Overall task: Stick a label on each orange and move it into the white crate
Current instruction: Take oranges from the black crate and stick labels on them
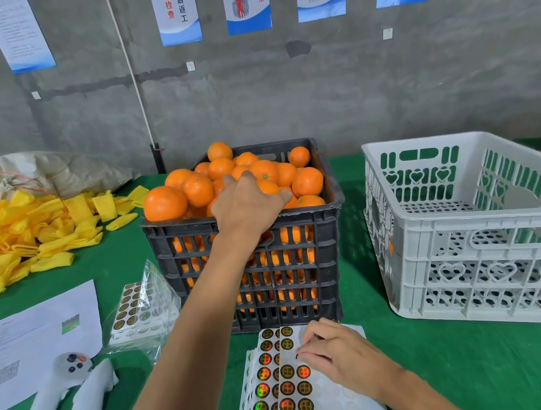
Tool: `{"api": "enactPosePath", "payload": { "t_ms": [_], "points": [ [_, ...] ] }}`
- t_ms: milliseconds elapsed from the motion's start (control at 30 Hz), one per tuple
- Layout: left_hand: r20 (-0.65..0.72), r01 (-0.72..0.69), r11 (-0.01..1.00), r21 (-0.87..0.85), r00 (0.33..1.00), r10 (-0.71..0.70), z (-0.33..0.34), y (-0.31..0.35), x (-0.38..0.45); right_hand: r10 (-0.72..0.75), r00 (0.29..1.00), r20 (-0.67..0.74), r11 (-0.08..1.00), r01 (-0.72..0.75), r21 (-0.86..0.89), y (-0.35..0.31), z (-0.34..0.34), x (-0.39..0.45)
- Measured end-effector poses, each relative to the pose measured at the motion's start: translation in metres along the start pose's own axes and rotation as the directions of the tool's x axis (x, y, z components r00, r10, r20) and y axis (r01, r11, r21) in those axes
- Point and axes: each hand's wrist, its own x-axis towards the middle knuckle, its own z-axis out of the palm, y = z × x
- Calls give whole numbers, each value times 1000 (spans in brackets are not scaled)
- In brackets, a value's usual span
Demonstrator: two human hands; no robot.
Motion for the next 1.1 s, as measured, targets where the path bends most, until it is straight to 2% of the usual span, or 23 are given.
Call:
{"api": "enactPosePath", "payload": {
  "t_ms": [67,167,300,367,433,500,567,633,667,700,733,767,833,933,1033,1100],
  "points": [
    [-1,6,1000,-1,1000,-6,0,0,0,53,998,-17,995,-52,81,2,2,0],
    [-14,0,1000,0,1000,0,1,0,0,95,995,-33,990,-91,110,2,6,2],
    [-37,-24,1000,-9,999,24,1,-1,-1,304,949,-81,904,-261,338,-6,-10,4],
    [-45,-29,999,-15,999,28,1,-1,-1,294,923,-249,912,-193,362,-15,-32,4],
    [-65,-35,999,-30,997,33,2,-2,-2,199,833,-516,958,-54,281,-28,-65,10],
    [-94,-42,998,-52,995,37,3,-2,-4,52,655,-753,997,12,80,-40,-105,25],
    [-111,-47,997,-66,993,40,3,-2,-5,-98,507,-856,980,-101,-172,-50,-141,48],
    [-116,-50,995,-82,992,41,2,-2,-6,-189,435,-880,904,-272,-329,-56,-168,76],
    [-116,-55,994,-89,992,45,1,-2,-6,-209,436,-875,859,-346,-378,-59,-179,89],
    [-112,-61,993,-97,992,50,0,-2,-6,-183,491,-852,818,-405,-409,-62,-188,102],
    [-105,-67,992,-108,993,55,-1,-3,-7,-116,586,-802,782,-444,-437,-63,-192,114],
    [-98,-74,990,-120,993,63,-1,-4,-7,-49,676,-735,764,-449,-463,-63,-193,124],
    [-90,-101,985,-142,992,89,-1,-6,-7,-7,767,-641,792,-387,-473,-64,-190,134],
    [-86,-126,978,-164,990,113,-3,-7,-7,8,811,-584,865,-299,-402,-62,-182,134],
    [-106,-136,973,-184,987,118,-3,-8,-6,41,824,-566,966,-178,-189,-58,-177,125],
    [-129,-159,970,-187,982,136,-1,-8,-6,66,836,-544,988,-130,-80,-61,-174,121]
  ]
}}
